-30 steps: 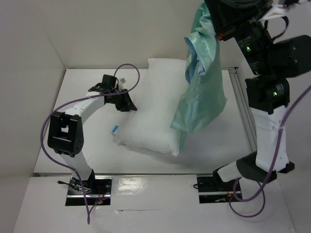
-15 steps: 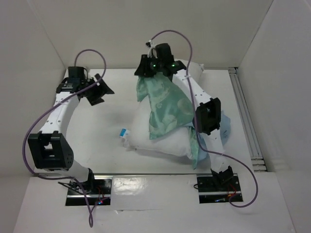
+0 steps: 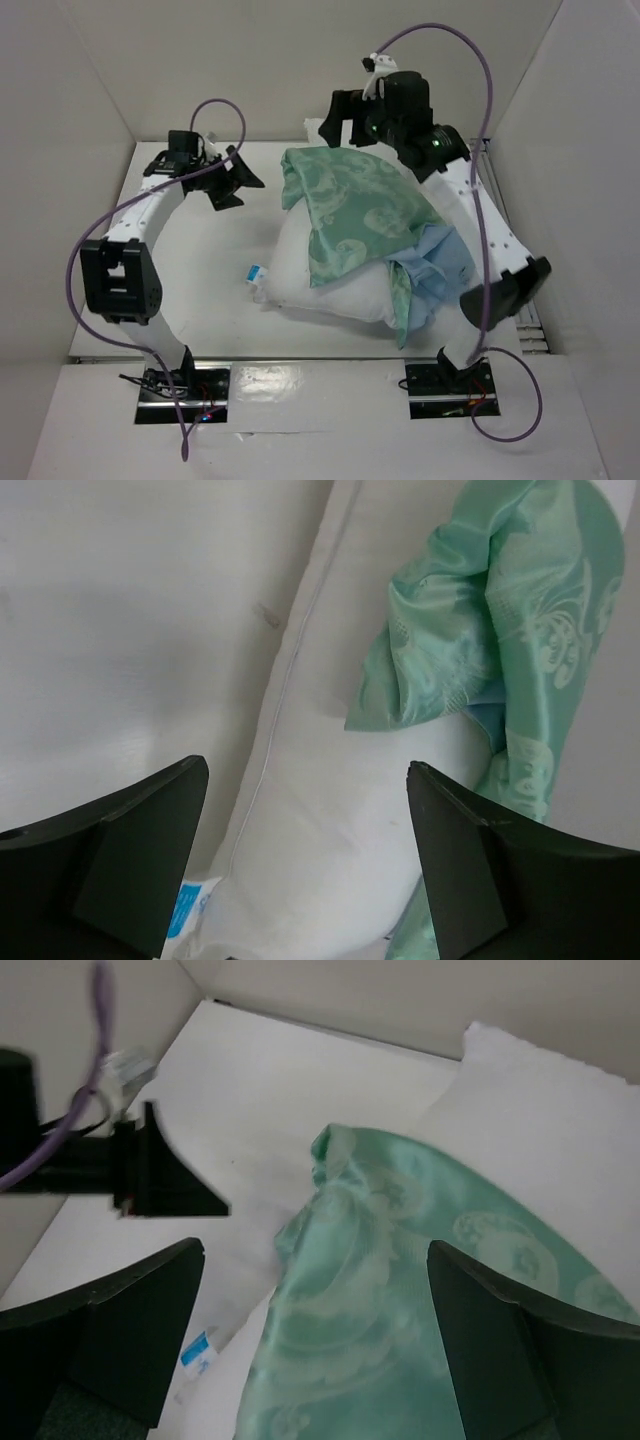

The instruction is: Put the pillow into the pillowcase

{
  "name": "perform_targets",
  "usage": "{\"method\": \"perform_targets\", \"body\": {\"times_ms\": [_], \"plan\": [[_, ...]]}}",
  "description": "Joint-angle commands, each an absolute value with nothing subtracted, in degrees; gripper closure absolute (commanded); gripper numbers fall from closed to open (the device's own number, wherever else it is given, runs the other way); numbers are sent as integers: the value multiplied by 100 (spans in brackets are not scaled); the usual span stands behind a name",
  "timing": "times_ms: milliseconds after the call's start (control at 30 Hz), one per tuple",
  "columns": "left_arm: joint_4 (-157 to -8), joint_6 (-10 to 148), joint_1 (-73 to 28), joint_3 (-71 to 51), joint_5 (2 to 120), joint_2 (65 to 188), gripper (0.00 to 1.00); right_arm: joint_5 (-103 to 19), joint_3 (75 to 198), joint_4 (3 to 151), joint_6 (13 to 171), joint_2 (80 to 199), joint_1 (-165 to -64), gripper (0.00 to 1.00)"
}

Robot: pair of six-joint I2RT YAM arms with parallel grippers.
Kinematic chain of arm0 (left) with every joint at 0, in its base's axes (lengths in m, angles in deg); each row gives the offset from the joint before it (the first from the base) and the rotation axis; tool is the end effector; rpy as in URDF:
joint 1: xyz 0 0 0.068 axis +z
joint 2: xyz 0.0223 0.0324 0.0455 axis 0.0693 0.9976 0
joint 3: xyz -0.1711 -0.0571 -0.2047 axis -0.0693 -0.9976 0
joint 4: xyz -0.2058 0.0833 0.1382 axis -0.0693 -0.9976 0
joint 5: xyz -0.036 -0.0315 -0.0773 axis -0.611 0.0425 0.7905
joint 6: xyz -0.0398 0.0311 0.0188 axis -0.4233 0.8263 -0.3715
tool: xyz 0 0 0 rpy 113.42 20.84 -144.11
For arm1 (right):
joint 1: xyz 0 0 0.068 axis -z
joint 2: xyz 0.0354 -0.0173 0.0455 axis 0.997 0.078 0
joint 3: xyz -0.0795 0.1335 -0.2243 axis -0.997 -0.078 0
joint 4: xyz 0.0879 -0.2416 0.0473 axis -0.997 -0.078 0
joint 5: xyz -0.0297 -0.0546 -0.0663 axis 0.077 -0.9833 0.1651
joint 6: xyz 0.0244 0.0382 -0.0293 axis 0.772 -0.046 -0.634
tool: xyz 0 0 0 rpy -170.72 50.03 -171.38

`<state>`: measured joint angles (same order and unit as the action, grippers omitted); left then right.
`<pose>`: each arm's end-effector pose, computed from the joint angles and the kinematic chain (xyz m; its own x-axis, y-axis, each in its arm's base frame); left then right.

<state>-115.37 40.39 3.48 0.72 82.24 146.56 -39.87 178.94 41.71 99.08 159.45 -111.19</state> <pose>0.3746 -0.0208 0.3082 -0.7606 -0.5583 -0.3314 -0.1685 0.6627 -0.7297 0.3510 0.1756 0.4635 -0.4259 0.0542 -0.9032 -0.4889 0.8261 0.2801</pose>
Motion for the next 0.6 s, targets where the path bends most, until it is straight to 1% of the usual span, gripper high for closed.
{"method": "perform_targets", "body": {"times_ms": [0, 33, 133, 200, 233, 300, 333, 367, 400, 433, 467, 500, 533, 567], "plan": [[-10988, 4126, -66, 568, 8851, 15198, 4, -5402, 16987, 3432, 9433, 15179, -11952, 0], [-10987, 4126, -155, 665, 8851, 15347, 4, -5683, 16747, 3431, 9537, 15045, -12084, 0], [-10839, 4179, -427, 903, 8728, 15849, 4, -5825, 15940, 3352, 9968, 14615, -12743, 0], [-10689, 4118, -481, 965, 8780, 16086, 4, -5905, 15621, 3352, 10232, 14500, -13103, 0], [-10636, 4048, -560, 965, 8781, 16148, 8, -6044, 15481, 3352, 10485, 14499, -13453, 0], [-10488, 3995, -631, 965, 8842, 16201, 10, -6388, 15164, 3404, 10724, 14499, -13754, 0], [-10408, 3916, -683, 965, 8947, 16271, 15, -6528, 15085, 3404, 10916, 14560, -13956, 0], [-10338, 3855, -736, 965, 8948, 16324, 20, -7016, 15032, 3309, 11040, 14691, -14036, 0], [-10337, 3854, -736, 965, 8948, 16324, 26, -7300, 14970, 3212, 11163, 14771, -14106, 3], [-10337, 3793, -797, 1017, 8948, 16324, 32, -7572, 14969, 3115, 11434, 14841, -14177, 12], [-10337, 3792, -798, 1018, 8948, 16385, 61, -7932, 14969, 2958, 11541, 14964, -14256, 20], [-10337, 3792, -798, 1018, 8948, 16386, 76, -8083, 14969, 2956, 11595, 14965, -14256, 28], [-10337, 3792, -798, 948, 8948, 16325, 88, -8241, 14969, 2904, 11752, 15034, -14326, 36], [-10337, 3792, -798, 947, 8948, 16324, 99, -8365, 14969, 2851, 11806, 15035, -14327, 55]]}}
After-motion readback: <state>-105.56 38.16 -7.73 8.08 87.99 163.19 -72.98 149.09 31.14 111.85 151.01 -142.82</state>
